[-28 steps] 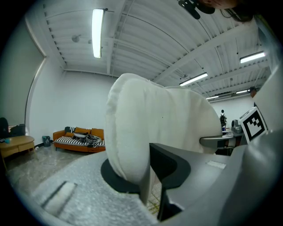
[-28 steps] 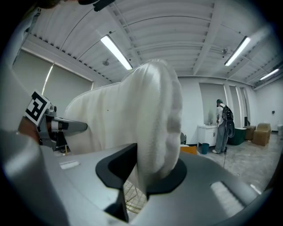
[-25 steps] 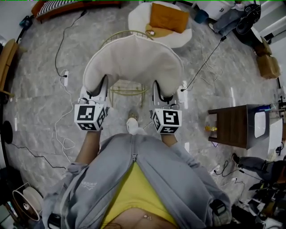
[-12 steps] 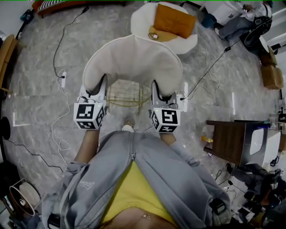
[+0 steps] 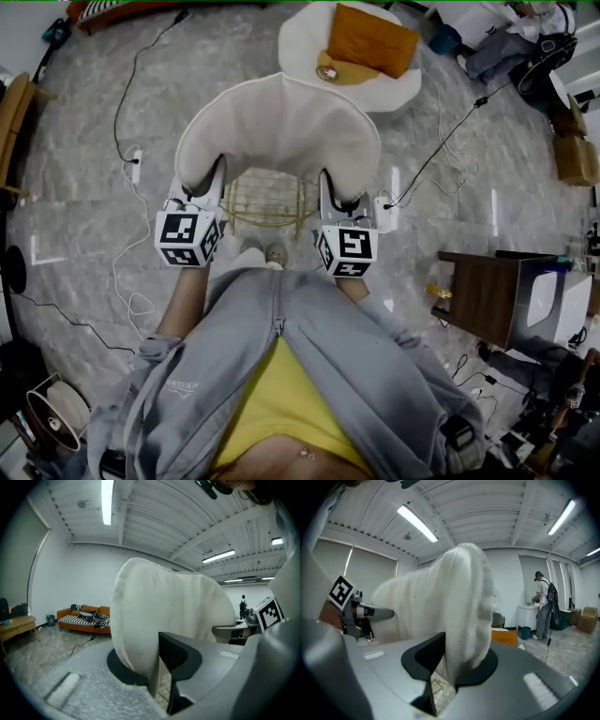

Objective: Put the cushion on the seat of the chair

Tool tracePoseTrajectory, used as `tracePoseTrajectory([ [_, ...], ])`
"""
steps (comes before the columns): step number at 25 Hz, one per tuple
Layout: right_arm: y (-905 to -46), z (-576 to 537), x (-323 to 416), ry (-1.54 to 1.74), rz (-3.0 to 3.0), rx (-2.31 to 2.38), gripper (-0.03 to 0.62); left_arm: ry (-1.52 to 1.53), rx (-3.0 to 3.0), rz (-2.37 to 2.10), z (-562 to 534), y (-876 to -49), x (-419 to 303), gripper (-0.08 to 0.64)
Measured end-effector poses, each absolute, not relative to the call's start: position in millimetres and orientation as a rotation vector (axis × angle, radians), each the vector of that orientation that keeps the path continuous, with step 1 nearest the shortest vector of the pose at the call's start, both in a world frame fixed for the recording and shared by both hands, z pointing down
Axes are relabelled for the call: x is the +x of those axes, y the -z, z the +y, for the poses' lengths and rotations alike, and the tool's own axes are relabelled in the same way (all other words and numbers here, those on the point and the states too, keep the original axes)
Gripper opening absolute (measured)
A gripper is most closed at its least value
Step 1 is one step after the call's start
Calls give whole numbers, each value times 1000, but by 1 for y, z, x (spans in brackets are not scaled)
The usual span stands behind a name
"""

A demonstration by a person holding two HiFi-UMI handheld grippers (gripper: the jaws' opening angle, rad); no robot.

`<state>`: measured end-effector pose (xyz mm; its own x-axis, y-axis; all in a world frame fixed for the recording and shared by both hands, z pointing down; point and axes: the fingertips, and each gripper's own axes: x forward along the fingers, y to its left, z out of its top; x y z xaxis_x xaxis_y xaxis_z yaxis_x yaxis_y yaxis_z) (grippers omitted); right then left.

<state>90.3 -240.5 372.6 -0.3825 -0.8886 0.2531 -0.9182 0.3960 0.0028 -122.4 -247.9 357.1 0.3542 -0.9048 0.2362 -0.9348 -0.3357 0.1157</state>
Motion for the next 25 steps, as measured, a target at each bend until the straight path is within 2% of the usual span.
tracePoseTrajectory([
  [10,-390,-257,92,-290,-2335,1650,72,-272,2411,-1493,-283,-377,-121,72],
  [25,-515,-283,103,-478,-2217,1539,74,-461,2303,-1317,-317,-505,-109,74],
])
